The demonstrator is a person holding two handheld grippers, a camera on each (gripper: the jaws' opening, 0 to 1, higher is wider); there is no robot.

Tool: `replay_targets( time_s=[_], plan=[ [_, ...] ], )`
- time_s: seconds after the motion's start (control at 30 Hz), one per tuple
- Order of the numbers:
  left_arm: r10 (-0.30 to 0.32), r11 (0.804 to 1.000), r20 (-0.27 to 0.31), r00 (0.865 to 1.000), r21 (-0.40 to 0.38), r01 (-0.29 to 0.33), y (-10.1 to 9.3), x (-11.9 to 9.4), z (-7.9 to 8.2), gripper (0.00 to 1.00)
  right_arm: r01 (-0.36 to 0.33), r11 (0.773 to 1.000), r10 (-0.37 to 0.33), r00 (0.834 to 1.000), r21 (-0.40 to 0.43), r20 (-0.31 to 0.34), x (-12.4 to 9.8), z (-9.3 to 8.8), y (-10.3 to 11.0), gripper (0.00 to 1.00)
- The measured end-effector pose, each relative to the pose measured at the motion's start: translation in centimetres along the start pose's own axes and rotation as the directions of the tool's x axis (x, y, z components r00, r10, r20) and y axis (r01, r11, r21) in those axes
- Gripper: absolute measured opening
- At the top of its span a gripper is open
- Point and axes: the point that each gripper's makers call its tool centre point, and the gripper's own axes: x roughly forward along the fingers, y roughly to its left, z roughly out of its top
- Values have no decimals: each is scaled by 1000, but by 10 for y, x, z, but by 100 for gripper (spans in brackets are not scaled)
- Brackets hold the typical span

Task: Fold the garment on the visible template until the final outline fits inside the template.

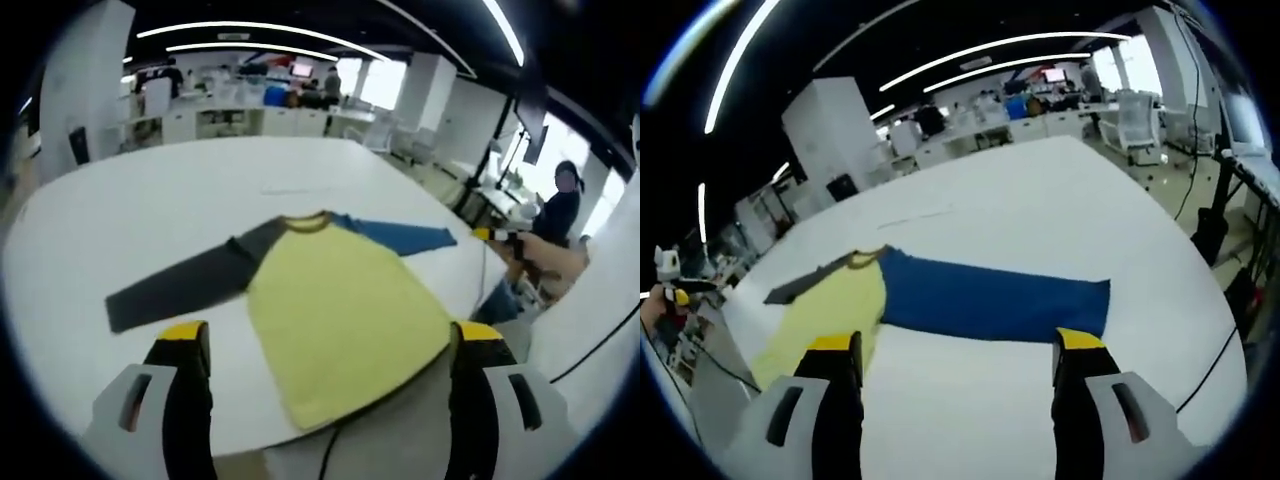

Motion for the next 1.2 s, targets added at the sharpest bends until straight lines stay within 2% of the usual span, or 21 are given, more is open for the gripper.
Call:
replay_targets(
  time_s=[0.17, 0.2, 0.23, 0.3, 0.67, 0.73, 0.83, 0.97, 1.2],
  plan=[
    [2, 1000, -13, 1000, 7, -2, -6, 3, 1, 96, 67, 998, -67, 998, 15, -3, 3, -5, -28, 68],
    [1, 1000, -12, 1000, 7, -1, -8, 3, 2, 96, 109, 994, -109, 994, -6, 30, 2, 0, -39, 65],
    [-1, 1000, -11, 1000, 8, 1, -10, 4, 2, 96, 121, 992, -120, 991, -21, 52, 2, 3, -43, 62],
    [-4, 1000, -12, 1000, 10, 4, -11, 6, 3, 96, 137, 990, -136, 990, -19, 44, 3, 2, -51, 57],
    [-4, 1000, -16, 1000, 18, 4, -16, 12, 8, 96, 203, 979, -203, 979, -13, 17, 22, 1, -88, 51],
    [1, 1000, -15, 1000, 13, -1, -16, 12, 9, 96, 218, 976, -218, 976, -10, -9, 28, -2, -99, 49],
    [4, 1000, -25, 1000, 15, -3, -17, 13, 8, 96, 228, 974, -228, 974, -15, -14, 33, -2, -106, 46],
    [12, 1000, -35, 999, 9, -12, -14, 13, 5, 96, 252, 968, -252, 968, -1, -7, 38, 1, -119, 39],
    [26, 1000, -34, 999, -12, -26, -9, 15, 6, 95, 273, 962, -273, 962, -3, -29, 47, 0, -134, 36]
  ],
)
